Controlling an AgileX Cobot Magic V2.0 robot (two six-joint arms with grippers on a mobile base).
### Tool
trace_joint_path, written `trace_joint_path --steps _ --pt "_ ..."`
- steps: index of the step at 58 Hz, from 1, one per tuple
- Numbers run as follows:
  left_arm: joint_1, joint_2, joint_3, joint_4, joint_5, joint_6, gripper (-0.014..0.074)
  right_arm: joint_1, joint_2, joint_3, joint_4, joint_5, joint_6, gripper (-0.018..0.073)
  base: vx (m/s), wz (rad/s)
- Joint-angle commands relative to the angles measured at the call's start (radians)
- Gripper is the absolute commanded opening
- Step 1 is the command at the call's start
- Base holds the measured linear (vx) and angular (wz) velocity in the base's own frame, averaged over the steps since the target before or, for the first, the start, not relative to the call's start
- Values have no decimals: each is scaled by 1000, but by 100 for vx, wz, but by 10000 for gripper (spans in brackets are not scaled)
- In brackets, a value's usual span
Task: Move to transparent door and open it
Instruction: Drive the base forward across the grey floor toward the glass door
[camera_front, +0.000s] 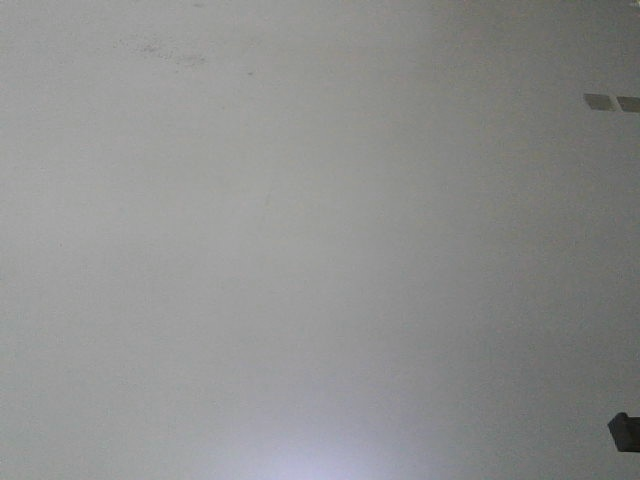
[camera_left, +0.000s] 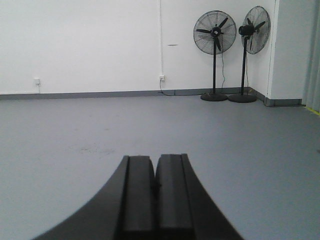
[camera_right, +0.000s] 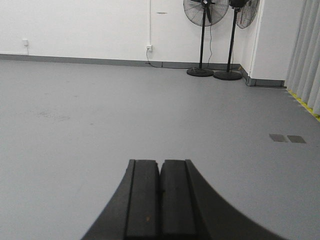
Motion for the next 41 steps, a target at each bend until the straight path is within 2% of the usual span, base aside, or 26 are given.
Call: trace_joint_path --steps 1,41 --pt "-2 -15 15 -11 -88 -8 -6 -4 -16 2 -9 -85 -4 -9 44 4" --pt "-4 -15 15 -11 -88 -8 -8 -4 -16 2 -9 -85 -4 -9 47 3"
